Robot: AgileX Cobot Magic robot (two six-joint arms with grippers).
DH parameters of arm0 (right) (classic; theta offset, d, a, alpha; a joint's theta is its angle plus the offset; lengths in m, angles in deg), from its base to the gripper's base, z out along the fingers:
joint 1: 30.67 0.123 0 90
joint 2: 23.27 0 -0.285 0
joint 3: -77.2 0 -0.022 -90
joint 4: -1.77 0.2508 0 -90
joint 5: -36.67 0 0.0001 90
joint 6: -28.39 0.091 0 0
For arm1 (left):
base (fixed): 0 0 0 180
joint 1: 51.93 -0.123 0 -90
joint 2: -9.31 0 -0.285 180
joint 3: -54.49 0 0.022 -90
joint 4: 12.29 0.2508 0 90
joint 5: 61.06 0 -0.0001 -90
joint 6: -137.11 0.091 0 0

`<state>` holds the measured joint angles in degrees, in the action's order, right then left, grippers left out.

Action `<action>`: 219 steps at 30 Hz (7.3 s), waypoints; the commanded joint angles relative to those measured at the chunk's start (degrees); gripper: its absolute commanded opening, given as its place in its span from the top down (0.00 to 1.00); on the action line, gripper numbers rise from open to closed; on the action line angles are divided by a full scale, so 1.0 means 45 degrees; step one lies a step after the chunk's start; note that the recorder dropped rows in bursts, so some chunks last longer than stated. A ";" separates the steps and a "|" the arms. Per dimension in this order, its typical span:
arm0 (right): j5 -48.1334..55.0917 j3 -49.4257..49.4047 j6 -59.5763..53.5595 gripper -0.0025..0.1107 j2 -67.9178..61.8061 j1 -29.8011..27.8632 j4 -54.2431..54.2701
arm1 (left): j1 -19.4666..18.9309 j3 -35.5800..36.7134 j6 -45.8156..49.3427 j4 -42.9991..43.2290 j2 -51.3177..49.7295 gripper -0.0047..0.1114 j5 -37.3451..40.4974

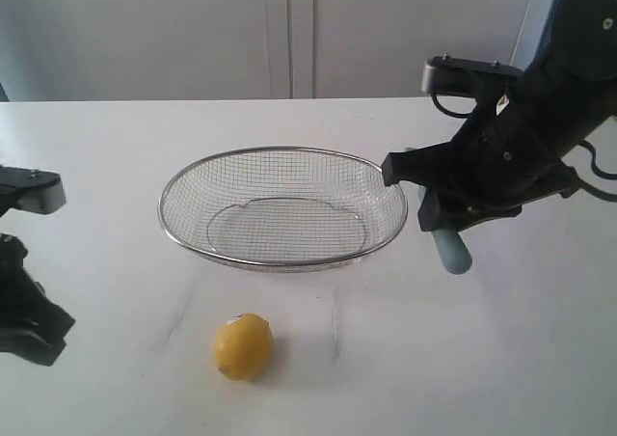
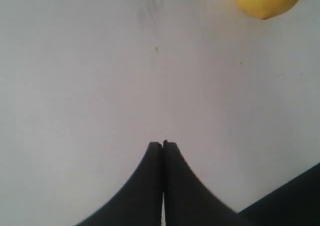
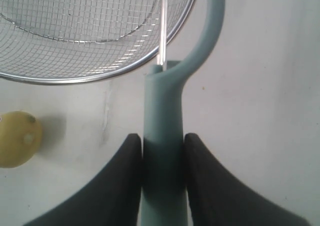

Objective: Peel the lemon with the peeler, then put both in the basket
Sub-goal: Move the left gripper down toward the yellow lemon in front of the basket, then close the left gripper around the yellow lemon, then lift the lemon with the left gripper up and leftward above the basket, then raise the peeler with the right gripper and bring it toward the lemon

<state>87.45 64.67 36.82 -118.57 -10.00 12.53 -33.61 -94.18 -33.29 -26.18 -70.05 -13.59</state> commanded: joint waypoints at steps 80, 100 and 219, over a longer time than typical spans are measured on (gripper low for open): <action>0.0155 -0.0046 0.0195 0.98 0.0166 -0.0061 -0.0576 | 0.5735 -0.2410 -0.1875 0.0148 -0.6176 0.35 -0.5696; 0.0160 -0.0046 0.0224 0.98 0.0166 -0.0061 -0.0501 | 0.5735 -0.2410 -0.2132 0.0146 -0.7051 0.36 -0.5527; 0.1533 -0.0046 -0.8409 0.98 -0.0893 -0.0012 1.1090 | -0.1777 -0.3887 1.7261 -1.3757 -0.3141 0.96 0.2131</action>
<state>91.99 64.67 3.09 -122.65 -10.00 56.46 -41.31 -111.28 43.39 -86.72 -84.48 -4.73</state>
